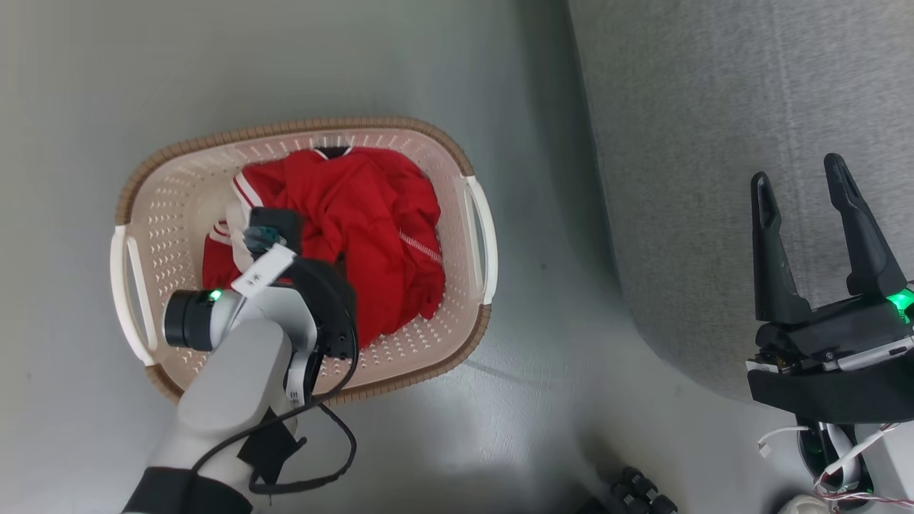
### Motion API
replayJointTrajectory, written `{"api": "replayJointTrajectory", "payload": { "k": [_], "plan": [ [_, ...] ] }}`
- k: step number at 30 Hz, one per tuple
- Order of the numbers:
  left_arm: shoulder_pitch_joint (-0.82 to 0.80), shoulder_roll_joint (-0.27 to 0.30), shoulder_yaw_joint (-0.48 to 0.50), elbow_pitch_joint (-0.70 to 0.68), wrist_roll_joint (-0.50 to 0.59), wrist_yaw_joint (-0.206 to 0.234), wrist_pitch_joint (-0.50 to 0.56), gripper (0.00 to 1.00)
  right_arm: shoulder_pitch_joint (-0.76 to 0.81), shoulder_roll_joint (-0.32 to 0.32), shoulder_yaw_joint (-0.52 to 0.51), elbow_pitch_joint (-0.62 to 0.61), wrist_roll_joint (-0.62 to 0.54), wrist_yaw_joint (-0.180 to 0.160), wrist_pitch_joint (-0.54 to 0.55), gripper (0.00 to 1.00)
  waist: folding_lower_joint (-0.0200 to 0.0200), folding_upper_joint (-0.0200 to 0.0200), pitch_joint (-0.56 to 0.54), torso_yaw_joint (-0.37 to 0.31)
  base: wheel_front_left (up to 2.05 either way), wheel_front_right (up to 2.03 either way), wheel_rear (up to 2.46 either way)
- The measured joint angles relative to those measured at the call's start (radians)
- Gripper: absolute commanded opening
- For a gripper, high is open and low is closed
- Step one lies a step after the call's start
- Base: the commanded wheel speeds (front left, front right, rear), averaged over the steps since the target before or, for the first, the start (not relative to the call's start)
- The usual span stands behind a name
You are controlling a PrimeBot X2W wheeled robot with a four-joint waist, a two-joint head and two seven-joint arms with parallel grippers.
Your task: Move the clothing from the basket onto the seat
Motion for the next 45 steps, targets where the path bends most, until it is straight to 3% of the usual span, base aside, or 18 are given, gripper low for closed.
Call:
{"api": "replayJointTrajectory", "payload": {
  "k": [20,29,32,42,43,45],
  "plan": [
    [-0.126,-0.003,0.019,0.097,-0.011,0.008,0.018,1.0,-0.007,0.014,-0.012,-0.03,-0.014,0.026,0.0,1.0,0.0,0.0,0.14,0.005,0.0,0.0,0.0],
    [-0.145,-0.004,0.017,0.119,-0.057,-0.002,0.009,1.0,-0.008,0.016,-0.028,-0.046,-0.022,0.027,-0.005,1.0,0.0,-0.0001,0.171,0.007,0.0,0.0,0.0],
    [-0.14,-0.004,0.012,0.1,-0.127,-0.01,0.003,1.0,-0.013,0.024,-0.024,-0.042,-0.026,0.035,-0.006,1.0,-0.0001,-0.0003,0.173,0.002,0.0,0.0,0.0],
    [-0.14,-0.004,-0.089,0.087,-0.163,-0.01,0.002,0.99,-0.026,0.029,-0.021,-0.04,-0.034,0.054,-0.006,1.0,-0.0002,-0.0002,0.186,-0.018,0.0,0.0,0.0],
    [-0.14,-0.003,-0.098,0.089,-0.163,-0.01,0.002,0.72,-0.026,0.029,-0.022,-0.04,-0.038,0.056,-0.006,1.0,-0.0002,-0.0002,0.187,-0.019,0.0,0.0,0.0],
    [-0.14,-0.003,-0.114,0.091,-0.163,-0.009,0.002,0.42,-0.026,0.029,-0.023,-0.04,-0.043,0.061,-0.006,1.0,-0.0002,-0.0002,0.189,-0.021,0.0,0.0,0.0]
  ]
}}
